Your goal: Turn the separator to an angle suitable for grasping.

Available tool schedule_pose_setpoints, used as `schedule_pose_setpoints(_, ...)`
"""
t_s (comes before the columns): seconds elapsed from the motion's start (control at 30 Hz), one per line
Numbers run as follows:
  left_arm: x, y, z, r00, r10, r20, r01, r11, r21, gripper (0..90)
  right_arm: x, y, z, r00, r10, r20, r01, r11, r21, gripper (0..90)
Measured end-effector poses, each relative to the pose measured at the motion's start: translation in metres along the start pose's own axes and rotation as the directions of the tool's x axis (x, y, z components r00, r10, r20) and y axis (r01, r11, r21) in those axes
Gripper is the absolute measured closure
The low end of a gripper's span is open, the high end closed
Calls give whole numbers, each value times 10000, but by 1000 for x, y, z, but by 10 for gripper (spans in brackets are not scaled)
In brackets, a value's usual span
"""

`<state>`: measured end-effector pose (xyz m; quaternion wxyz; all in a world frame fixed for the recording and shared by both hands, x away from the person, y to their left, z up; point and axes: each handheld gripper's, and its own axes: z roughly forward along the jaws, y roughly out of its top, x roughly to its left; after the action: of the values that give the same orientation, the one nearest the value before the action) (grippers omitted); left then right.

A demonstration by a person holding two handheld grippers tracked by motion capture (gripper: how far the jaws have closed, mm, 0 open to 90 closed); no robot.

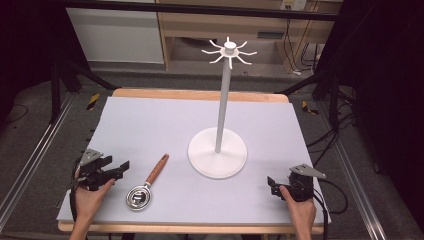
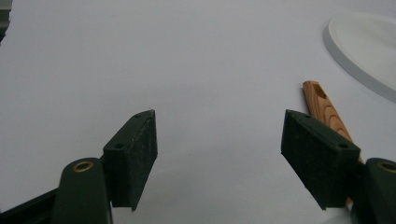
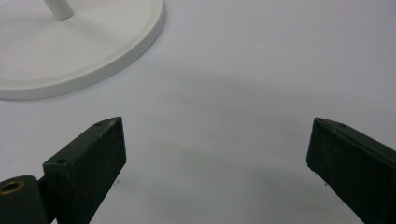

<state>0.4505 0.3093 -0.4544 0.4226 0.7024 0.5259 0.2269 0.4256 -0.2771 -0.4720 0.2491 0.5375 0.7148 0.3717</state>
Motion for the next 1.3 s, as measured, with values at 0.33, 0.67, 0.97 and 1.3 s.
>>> schedule_pose_setpoints(0.33, -10, 7, -9, 9993, 232, 308, -233, 9997, 26, 328, 8, 1, 1, 9998, -155, -121, 154, 9999, -36, 61)
schedule_pose_setpoints(0.67, -30, 14, -10, 9950, 766, 637, -781, 9967, 209, 355, 15, 3, 0, 9989, -250, -400, 248, 9997, -52, 63)
schedule_pose_setpoints(0.97, -53, 18, -5, 9842, 1423, 1058, -1491, 9870, 602, 395, 17, 5, 0, 9982, -560, -237, 560, 9984, -13, 63)
schedule_pose_setpoints(1.3, -64, 25, 4, 9742, 1806, 1353, -1954, 9751, 1053, 401, 18, 7, 2, 9980, -604, -164, 605, 9982, 44, 64)
